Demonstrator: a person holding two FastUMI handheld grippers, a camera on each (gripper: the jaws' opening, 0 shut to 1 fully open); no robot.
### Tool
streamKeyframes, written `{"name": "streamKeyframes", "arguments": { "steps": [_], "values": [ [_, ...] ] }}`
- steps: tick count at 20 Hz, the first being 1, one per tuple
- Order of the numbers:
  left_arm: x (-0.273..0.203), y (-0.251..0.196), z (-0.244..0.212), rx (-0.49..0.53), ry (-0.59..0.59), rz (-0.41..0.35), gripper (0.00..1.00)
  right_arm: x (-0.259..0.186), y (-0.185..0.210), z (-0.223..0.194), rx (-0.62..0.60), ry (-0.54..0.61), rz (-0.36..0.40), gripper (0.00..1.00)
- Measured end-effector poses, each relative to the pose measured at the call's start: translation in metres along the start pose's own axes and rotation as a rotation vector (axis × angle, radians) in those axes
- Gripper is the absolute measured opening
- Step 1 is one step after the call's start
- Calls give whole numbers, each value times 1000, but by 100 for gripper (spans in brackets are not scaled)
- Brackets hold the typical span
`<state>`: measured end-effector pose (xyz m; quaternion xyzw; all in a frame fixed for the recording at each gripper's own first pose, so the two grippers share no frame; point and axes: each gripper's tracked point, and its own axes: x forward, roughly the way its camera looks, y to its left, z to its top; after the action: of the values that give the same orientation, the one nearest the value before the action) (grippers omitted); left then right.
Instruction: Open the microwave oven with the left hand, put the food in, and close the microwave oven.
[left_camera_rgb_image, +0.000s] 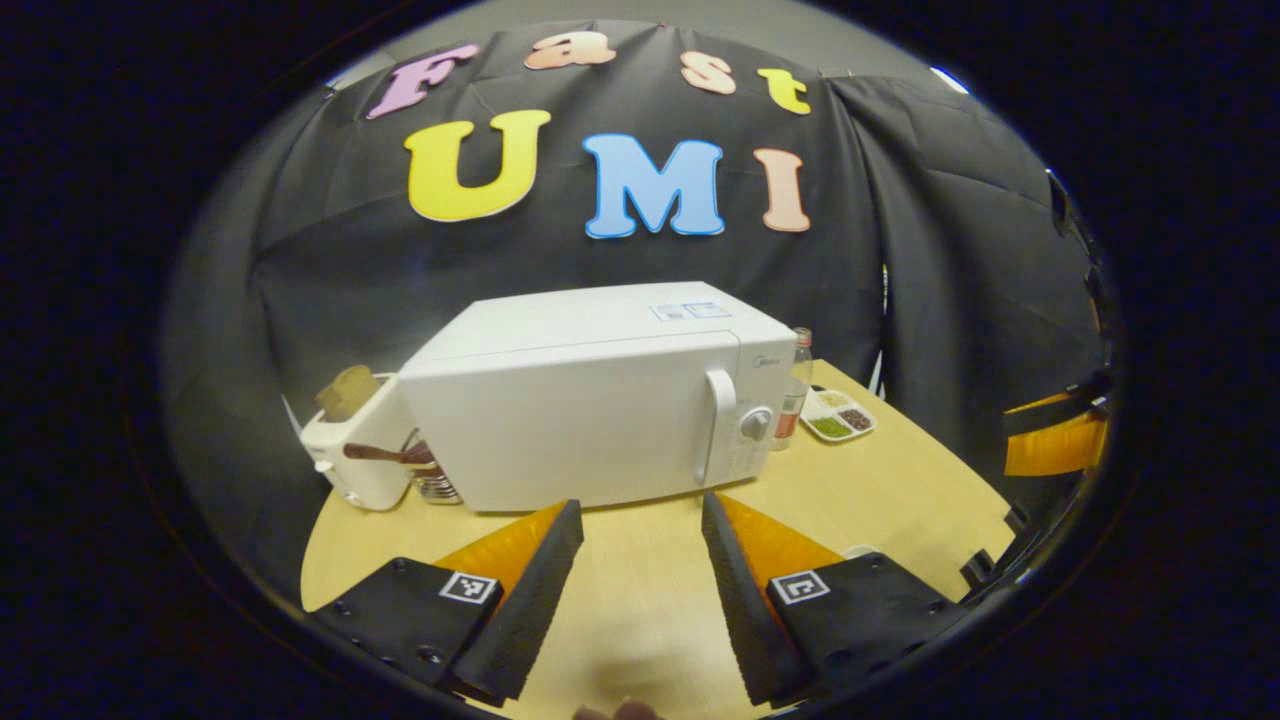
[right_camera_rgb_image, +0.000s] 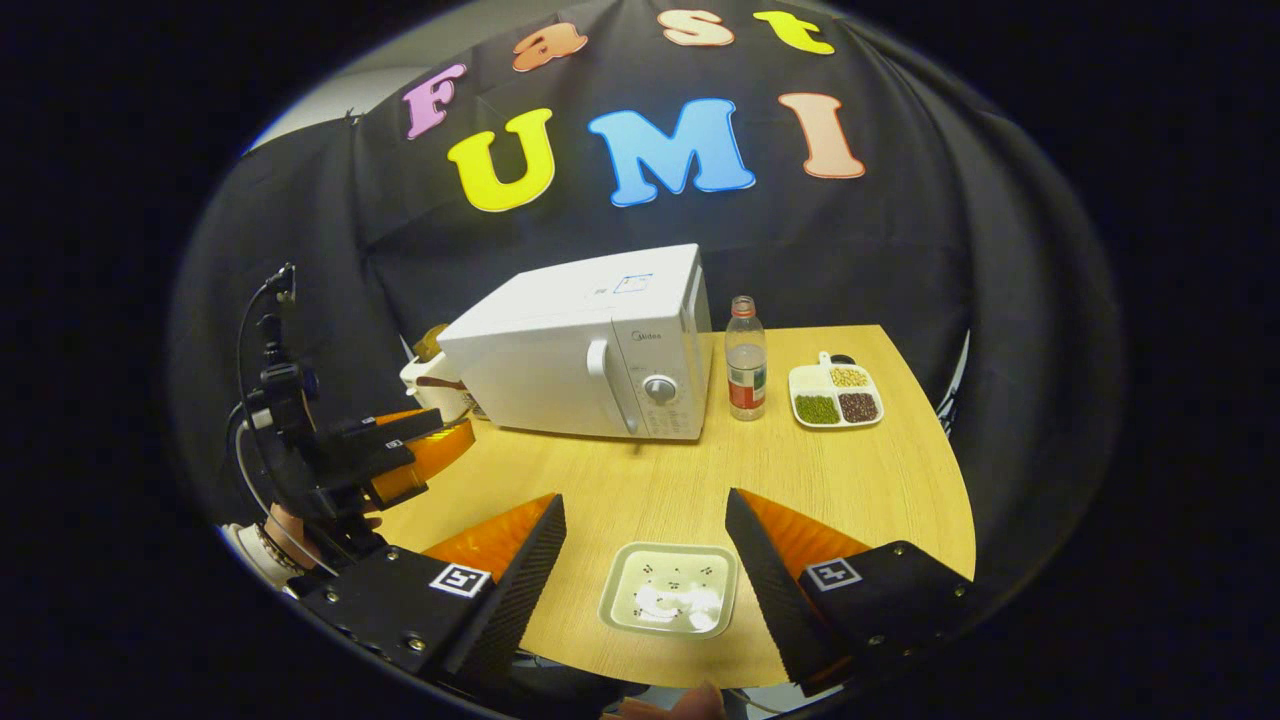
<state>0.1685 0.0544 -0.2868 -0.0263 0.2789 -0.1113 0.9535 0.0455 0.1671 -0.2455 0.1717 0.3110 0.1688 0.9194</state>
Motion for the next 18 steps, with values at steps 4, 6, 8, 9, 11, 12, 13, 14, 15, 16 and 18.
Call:
{"name": "streamKeyframes", "arguments": {
  "steps": [4,6,8,9,11,12,13,14,15,16,18],
  "values": [
    [-88,-16,15,-81,-49,149,87,-30,-8,14,-98,-43,128,98],
    [-133,-35,17,-123,-68,195,88,-39,-12,18,-148,-73,174,98],
    [-173,-51,14,-131,-76,243,80,-47,-10,19,-167,-85,220,98],
    [-189,-58,13,-129,-76,261,80,-54,-9,24,-168,-102,237,98],
    [-216,-70,18,-128,-82,275,84,-69,-6,38,-155,-142,258,98],
    [-227,-72,28,-124,-98,282,80,-77,-3,45,-150,-166,264,98],
    [-238,-72,39,-116,-120,287,80,-86,0,51,-152,-190,266,98],
    [-246,-70,52,-107,-144,290,84,-103,3,61,-159,-216,258,98],
    [-252,-68,66,-97,-172,286,88,-113,5,73,-166,-247,250,98],
    [-262,-66,80,-86,-201,282,84,-121,8,83,-173,-278,240,98],
    [-276,-56,107,-72,-268,275,80,-136,17,106,-180,-334,210,98]
  ]
}}
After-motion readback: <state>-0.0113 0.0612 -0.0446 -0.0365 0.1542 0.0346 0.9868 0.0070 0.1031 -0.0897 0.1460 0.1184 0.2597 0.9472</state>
